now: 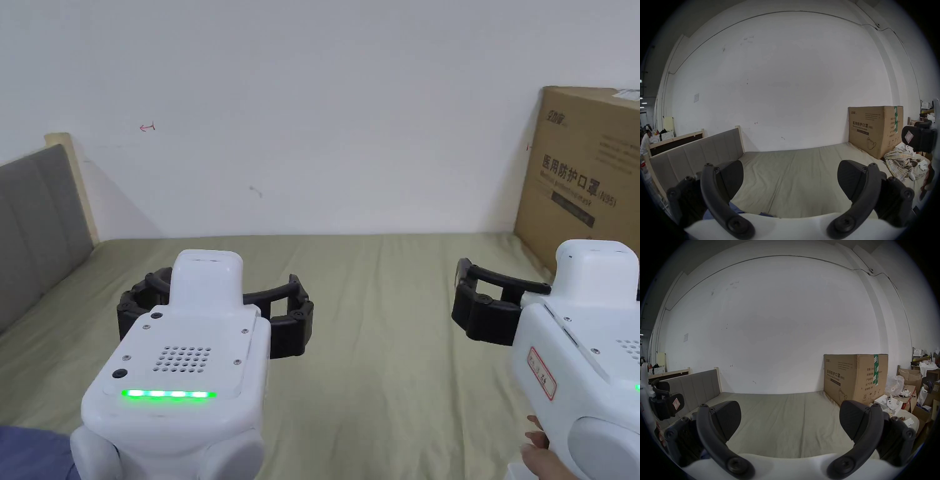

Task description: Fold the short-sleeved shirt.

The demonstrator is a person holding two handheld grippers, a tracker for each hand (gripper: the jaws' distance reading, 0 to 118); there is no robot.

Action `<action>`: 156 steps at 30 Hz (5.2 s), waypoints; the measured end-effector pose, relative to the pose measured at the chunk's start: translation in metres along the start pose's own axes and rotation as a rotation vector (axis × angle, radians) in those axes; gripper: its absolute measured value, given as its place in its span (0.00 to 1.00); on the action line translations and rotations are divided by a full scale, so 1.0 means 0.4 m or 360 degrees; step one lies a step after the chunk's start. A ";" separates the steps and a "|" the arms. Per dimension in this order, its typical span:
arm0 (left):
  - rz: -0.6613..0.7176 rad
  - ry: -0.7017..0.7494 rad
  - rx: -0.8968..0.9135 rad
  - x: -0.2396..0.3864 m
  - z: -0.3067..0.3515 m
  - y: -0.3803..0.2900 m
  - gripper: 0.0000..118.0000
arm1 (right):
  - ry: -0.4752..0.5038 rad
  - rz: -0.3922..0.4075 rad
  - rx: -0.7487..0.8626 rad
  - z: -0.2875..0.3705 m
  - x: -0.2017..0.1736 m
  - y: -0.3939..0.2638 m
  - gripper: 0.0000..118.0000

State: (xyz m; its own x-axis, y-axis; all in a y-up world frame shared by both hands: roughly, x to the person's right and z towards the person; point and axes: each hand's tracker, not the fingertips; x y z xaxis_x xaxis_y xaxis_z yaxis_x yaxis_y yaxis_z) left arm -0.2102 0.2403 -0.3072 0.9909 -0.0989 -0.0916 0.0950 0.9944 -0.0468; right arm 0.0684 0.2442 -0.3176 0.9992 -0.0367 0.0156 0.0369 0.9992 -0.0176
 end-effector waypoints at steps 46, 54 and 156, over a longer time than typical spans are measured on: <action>0.0298 0.0624 -0.0486 -0.623 0.176 -0.206 0.00 | 0.0932 0.0118 -0.0427 -0.080 -0.704 -0.148 0.02; 0.0593 0.0234 -0.1507 -0.759 -0.085 -0.446 0.00 | 0.0998 0.0266 -0.0657 -0.118 -0.711 -0.234 0.02; 0.0384 -0.0373 -0.1235 -0.131 -0.098 -0.207 0.01 | 0.0112 -0.0098 -0.0629 -0.025 0.183 -0.167 0.02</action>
State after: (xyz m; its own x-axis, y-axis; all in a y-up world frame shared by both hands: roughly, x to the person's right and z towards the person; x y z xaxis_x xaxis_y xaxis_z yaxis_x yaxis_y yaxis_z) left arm -0.2739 0.1616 -0.3375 0.9779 0.2081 0.0180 -0.1293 0.6709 -0.7302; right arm 0.1391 0.1748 -0.3252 0.9930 -0.1110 -0.0400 0.0858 0.9116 -0.4020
